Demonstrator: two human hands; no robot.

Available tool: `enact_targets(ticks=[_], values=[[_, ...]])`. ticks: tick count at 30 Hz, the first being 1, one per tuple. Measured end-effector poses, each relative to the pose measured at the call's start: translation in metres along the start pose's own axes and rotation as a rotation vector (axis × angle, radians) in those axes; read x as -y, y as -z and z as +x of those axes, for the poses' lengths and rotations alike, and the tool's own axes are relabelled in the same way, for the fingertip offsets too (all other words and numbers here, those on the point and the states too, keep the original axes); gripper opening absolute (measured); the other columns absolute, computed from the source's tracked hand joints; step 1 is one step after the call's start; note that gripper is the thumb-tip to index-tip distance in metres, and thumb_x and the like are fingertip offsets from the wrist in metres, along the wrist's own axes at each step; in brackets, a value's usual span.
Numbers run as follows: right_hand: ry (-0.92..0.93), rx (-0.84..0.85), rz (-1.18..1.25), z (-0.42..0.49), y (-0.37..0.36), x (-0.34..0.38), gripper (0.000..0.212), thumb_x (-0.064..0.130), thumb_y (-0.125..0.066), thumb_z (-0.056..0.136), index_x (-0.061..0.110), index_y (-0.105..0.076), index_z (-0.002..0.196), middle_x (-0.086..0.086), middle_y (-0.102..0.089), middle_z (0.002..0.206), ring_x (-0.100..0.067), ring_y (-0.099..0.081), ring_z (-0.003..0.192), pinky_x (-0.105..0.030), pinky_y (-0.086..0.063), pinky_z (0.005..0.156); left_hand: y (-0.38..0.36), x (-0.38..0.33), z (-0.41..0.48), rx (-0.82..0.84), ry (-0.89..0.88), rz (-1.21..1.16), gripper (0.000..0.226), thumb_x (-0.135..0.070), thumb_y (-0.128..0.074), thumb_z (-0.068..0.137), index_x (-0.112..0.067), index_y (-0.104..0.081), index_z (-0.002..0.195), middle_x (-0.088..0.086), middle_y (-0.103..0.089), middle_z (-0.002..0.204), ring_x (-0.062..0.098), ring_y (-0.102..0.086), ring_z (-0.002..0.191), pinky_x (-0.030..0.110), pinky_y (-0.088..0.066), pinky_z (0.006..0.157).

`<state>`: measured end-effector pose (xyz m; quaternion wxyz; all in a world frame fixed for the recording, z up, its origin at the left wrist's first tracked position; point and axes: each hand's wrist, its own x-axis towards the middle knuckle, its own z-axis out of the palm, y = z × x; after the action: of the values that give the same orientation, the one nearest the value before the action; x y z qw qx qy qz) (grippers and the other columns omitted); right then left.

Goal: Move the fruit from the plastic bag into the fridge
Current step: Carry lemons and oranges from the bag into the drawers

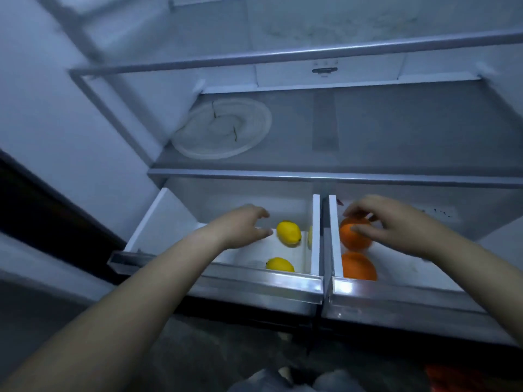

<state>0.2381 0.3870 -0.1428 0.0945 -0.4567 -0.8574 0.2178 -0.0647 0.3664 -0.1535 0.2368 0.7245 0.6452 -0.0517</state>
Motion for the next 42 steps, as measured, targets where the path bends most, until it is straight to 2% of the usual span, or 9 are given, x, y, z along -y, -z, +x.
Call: enact_targets(ticks=[3, 8, 13, 20, 25, 30, 33, 37, 42], values=[[0.204, -0.107, -0.029, 0.002, 0.011, 0.028, 0.026, 0.033, -0.057, 0.088, 0.025, -0.058, 0.112, 0.01, -0.057, 0.104, -0.007, -0.055, 0.093, -0.025, -0.048, 0.08, 0.023, -0.009, -0.041, -0.21, 0.026, -0.016, 0.047, -0.045, -0.052, 0.092, -0.026, -0.046, 0.134, -0.003, -0.047, 0.138, 0.015, -0.045, 0.124, 0.032, -0.039, 0.1], [0.418, -0.194, -0.046, 0.004, 0.029, 0.078, 0.036, 0.043, -0.05, 0.09, 0.027, -0.052, 0.122, 0.015, -0.052, 0.117, -0.003, -0.048, 0.109, -0.019, -0.039, 0.086, 0.045, -0.039, -0.115, -0.528, 0.052, 0.033, 0.053, -0.052, -0.042, 0.093, -0.025, -0.041, 0.138, -0.005, -0.044, 0.14, 0.014, -0.04, 0.128, 0.036, -0.036, 0.104], [0.522, -0.229, 0.002, -0.001, 0.034, 0.116, 0.037, 0.042, -0.051, 0.092, 0.023, -0.051, 0.123, 0.009, -0.052, 0.12, -0.01, -0.05, 0.113, -0.029, -0.044, 0.088, 0.033, -0.063, -0.173, -0.663, 0.198, 0.151, 0.071, -0.066, -0.025, 0.083, -0.025, -0.042, 0.137, -0.008, -0.047, 0.136, 0.012, -0.043, 0.126, 0.031, -0.036, 0.102], [0.662, -0.12, 0.005, -0.016, 0.012, 0.174, 0.051, 0.052, -0.039, 0.091, 0.023, -0.042, 0.132, 0.008, -0.045, 0.133, -0.011, -0.04, 0.126, -0.023, -0.032, 0.097, 0.004, -0.069, -0.261, -0.694, 0.472, 0.18, 0.069, -0.063, -0.018, 0.083, -0.026, -0.043, 0.136, -0.01, -0.045, 0.138, 0.011, -0.041, 0.127, 0.031, -0.034, 0.102], [0.801, 0.026, 0.118, -0.043, -0.014, 0.256, 0.056, 0.054, -0.036, 0.089, 0.025, -0.04, 0.136, 0.01, -0.042, 0.137, -0.006, -0.037, 0.126, -0.013, -0.025, 0.092, -0.018, -0.062, -0.355, -0.709, 0.67, 0.172, 0.067, -0.06, -0.018, 0.087, -0.025, -0.04, 0.14, -0.006, -0.042, 0.143, 0.013, -0.037, 0.131, 0.031, -0.031, 0.103], [1.02, 0.069, 0.135, -0.084, -0.046, 0.363, 0.073, 0.068, -0.022, 0.079, 0.027, -0.036, 0.138, 0.011, -0.04, 0.138, -0.007, -0.037, 0.128, -0.021, -0.03, 0.102, -0.044, -0.05, -0.465, -0.827, 0.847, 0.114, 0.055, -0.057, -0.03, 0.09, -0.028, -0.046, 0.134, -0.01, -0.049, 0.136, 0.009, -0.045, 0.125, 0.033, -0.036, 0.104], [1.107, 0.137, 0.14, -0.116, -0.065, 0.432, 0.061, 0.061, -0.031, 0.086, 0.033, -0.029, 0.141, 0.013, -0.034, 0.143, -0.004, -0.038, 0.124, -0.02, -0.033, 0.098, -0.058, -0.044, -0.538, -0.868, 0.951, 0.148, 0.056, -0.057, -0.026, 0.089, -0.029, -0.049, 0.131, -0.011, -0.051, 0.134, 0.009, -0.047, 0.124, 0.031, -0.038, 0.103], [1.23, 0.222, 0.208, -0.168, -0.1, 0.531, 0.054, 0.05, -0.043, 0.091, 0.03, -0.033, 0.14, 0.008, -0.039, 0.141, 0.002, -0.043, 0.102, -0.016, -0.034, 0.084, -0.082, -0.034, -0.647, -0.859, 1.126, 0.2, 0.064, -0.06, -0.019, 0.085, -0.028, -0.048, 0.132, -0.009, -0.052, 0.134, 0.012, -0.048, 0.124, 0.031, -0.039, 0.102], [1.433, 0.332, 0.293, -0.252, -0.158, 0.645, 0.053, 0.048, -0.048, 0.089, 0.027, -0.04, 0.137, 0.005, -0.046, 0.134, -0.013, -0.053, 0.112, -0.029, -0.046, 0.093, -0.138, -0.039, -0.781, -0.884, 1.365, 0.192, 0.061, -0.058, -0.024, 0.087, -0.026, -0.049, 0.133, -0.008, -0.05, 0.137, 0.013, -0.045, 0.126, 0.033, -0.037, 0.104]])
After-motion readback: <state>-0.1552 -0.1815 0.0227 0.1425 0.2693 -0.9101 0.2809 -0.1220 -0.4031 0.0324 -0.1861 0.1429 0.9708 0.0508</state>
